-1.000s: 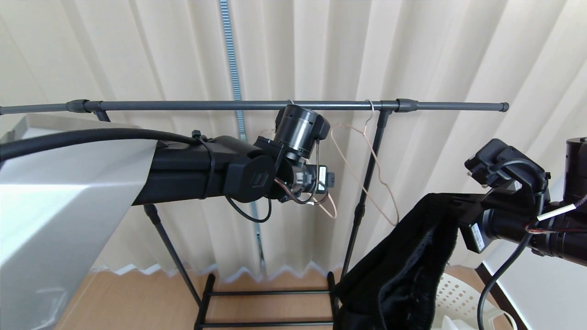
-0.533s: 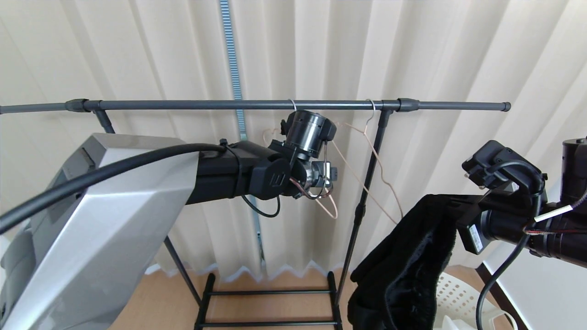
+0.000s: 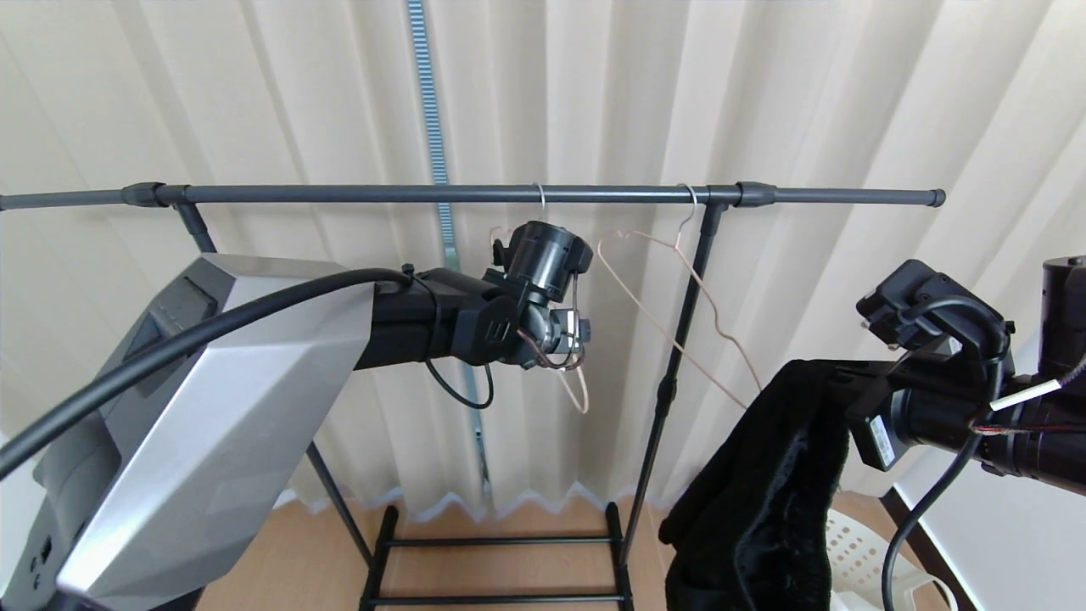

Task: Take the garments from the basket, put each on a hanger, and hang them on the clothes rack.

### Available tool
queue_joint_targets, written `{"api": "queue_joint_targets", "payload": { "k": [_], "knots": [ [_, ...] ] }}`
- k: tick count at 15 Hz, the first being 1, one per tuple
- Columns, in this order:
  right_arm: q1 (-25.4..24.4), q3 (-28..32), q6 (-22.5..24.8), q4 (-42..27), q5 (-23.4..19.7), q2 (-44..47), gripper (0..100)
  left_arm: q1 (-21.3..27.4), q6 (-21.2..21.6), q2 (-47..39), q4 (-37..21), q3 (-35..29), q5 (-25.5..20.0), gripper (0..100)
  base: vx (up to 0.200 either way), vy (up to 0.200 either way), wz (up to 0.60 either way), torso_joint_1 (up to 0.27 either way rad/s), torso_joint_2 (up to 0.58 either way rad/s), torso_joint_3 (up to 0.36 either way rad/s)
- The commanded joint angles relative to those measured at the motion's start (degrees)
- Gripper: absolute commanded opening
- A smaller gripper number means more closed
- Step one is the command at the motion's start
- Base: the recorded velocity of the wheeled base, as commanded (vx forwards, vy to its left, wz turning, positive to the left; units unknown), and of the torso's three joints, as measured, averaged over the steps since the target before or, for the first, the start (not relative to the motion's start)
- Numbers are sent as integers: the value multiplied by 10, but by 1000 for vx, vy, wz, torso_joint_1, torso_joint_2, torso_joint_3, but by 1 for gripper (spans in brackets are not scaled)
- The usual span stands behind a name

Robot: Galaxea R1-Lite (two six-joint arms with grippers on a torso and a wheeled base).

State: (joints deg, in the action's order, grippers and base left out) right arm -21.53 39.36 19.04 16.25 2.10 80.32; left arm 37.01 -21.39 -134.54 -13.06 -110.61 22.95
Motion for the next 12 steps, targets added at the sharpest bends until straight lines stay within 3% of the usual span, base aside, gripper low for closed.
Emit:
{"api": "queue_joint_targets", "payload": {
  "k": [1, 8, 12],
  "knots": [
    [0, 1, 0, 0, 0, 4, 0, -7, -4, 11, -3, 14, 1, 100, 0, 0, 0, 0, 0, 0],
    [0, 0, 0, 0, 0, 4, 0, -12, 12, -30, 2, -40, 9, 100, 0, 0, 0, 0, 0, 0],
    [0, 0, 0, 0, 0, 4, 0, -24, 28, -46, 27, -40, 10, 100, 0, 0, 0, 0, 0, 0]
  ]
}}
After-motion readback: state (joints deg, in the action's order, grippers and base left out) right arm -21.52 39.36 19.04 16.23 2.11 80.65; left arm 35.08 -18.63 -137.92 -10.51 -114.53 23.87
